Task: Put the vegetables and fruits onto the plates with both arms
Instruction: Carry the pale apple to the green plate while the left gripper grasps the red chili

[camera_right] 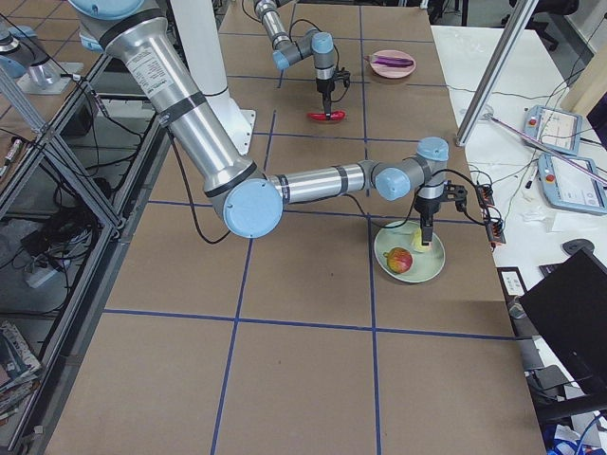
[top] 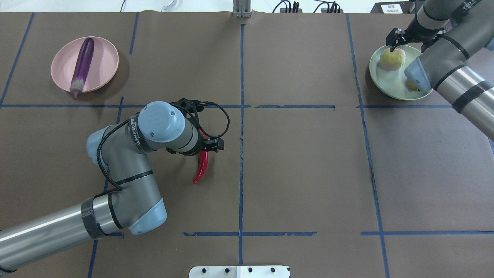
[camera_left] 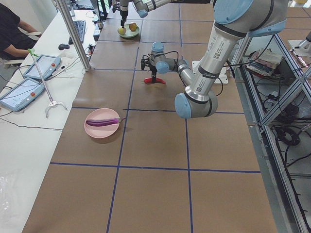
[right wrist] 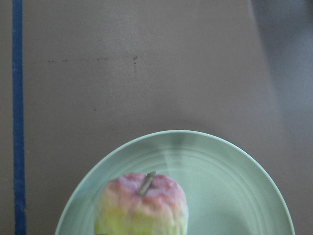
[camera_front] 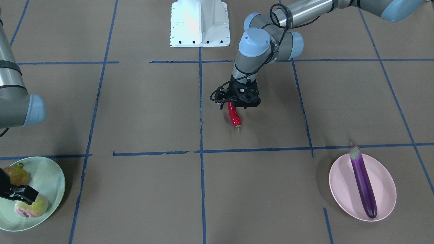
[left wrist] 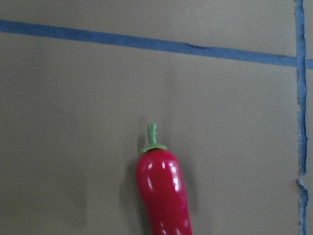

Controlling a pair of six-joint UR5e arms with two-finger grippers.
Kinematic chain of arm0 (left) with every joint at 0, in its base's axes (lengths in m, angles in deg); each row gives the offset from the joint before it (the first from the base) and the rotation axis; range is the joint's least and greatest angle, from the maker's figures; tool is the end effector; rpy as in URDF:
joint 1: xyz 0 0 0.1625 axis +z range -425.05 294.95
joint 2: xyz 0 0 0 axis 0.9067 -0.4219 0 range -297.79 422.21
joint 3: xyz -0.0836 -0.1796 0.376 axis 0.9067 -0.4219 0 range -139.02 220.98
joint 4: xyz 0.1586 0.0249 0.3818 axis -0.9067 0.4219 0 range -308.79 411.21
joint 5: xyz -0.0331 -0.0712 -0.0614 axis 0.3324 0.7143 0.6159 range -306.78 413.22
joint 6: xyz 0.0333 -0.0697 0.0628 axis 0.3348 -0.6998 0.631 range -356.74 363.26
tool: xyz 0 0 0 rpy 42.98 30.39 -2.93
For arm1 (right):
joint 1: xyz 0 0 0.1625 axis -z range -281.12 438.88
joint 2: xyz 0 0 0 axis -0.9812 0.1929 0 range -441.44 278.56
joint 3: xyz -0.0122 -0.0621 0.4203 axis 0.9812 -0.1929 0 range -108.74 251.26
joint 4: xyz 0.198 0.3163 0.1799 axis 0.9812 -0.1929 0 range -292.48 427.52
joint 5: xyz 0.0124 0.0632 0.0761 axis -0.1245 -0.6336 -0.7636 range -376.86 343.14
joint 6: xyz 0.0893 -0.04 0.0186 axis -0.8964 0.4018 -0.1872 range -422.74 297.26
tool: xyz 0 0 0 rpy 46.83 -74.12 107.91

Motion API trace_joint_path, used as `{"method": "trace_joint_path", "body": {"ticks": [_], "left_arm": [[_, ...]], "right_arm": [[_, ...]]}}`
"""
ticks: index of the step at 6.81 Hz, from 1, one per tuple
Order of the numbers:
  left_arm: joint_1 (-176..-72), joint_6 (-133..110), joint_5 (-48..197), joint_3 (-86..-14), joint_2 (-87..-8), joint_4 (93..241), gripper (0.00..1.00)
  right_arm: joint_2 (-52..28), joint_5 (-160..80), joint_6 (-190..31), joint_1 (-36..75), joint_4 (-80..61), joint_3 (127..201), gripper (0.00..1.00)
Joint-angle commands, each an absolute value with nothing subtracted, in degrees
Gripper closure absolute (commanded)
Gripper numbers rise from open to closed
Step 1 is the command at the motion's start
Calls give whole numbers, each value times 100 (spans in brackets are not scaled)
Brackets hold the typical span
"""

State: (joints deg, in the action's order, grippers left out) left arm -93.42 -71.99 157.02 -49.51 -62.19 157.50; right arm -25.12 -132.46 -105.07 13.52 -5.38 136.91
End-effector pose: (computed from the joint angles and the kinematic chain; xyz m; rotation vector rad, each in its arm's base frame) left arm 0.5635 -0.4289 0.2717 0.1178 0.9092 -0.1131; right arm -0.2316 -0.7211 0.4887 0.1361 -0.6171 0.1952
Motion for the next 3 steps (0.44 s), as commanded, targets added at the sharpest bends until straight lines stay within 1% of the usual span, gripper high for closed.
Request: {"method": "trace_joint_path", "body": {"ticks": [1, 2, 3], "left_arm": [[-9265, -7198, 15676, -4928, -6242, 15721, 37], [-9265, -7189, 15684, -4963, -6268, 15721, 75], [-9265, -7198, 15676, -4981, -6251, 15677, 97]], "right_arm": [[-2293, -14345, -10501, 869, -612, 14485, 0], [-1777, -14699, -10545, 866, -796, 15526, 0], [-1450, -14720, -10563, 944, -1206, 16346, 0]]}}
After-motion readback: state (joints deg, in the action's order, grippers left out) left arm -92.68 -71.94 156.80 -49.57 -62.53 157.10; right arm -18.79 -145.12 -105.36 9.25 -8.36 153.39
